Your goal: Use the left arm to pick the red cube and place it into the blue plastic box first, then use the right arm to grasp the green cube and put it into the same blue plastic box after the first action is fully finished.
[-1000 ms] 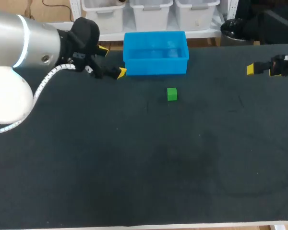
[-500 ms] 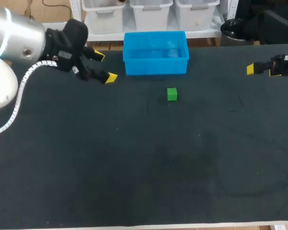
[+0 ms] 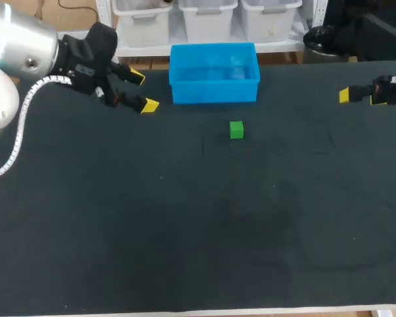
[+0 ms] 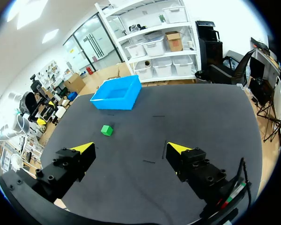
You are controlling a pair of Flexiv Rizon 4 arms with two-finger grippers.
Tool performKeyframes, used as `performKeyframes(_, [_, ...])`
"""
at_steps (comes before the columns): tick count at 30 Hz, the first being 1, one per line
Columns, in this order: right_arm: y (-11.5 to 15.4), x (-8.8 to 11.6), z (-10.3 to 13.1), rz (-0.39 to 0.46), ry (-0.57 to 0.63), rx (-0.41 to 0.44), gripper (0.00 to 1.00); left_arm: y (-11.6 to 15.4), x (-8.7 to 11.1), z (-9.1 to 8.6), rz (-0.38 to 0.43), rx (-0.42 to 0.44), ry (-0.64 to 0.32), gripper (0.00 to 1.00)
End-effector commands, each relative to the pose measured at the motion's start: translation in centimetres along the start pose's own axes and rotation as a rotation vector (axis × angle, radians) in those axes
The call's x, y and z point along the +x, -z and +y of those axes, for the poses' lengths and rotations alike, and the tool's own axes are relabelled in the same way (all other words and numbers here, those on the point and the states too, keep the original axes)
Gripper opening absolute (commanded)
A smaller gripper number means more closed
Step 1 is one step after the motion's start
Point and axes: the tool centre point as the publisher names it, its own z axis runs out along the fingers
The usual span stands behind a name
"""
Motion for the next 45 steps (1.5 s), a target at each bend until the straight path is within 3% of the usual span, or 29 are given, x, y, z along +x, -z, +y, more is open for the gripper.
performKeyframes(1, [0.0,0.0,0.0,0.000,0.000,0.001,1.00,0.0,0.0,0.2,0.000,0.006,-0.001,1.00])
performKeyframes(10, [0.0,0.0,0.0,0.000,0.000,0.001,1.00,0.0,0.0,0.2,0.000,0.006,-0.001,1.00])
performKeyframes(17, [1.4,2.0,4.0,0.014,-0.013,0.037,1.00,0.0,0.0,0.2,0.000,0.006,-0.001,1.00])
performKeyframes(24, [1.1,2.4,7.4,0.061,-0.008,0.081,1.00,0.0,0.0,0.2,0.000,0.006,-0.001,1.00])
performKeyframes(29, [-0.4,1.5,9.4,0.113,0.007,0.108,1.00,0.0,0.0,0.2,0.000,0.006,-0.001,1.00])
performKeyframes(45, [-8.1,-4.2,15.5,0.288,0.025,0.241,1.00,0.0,0.0,0.2,0.000,0.006,-0.001,1.00])
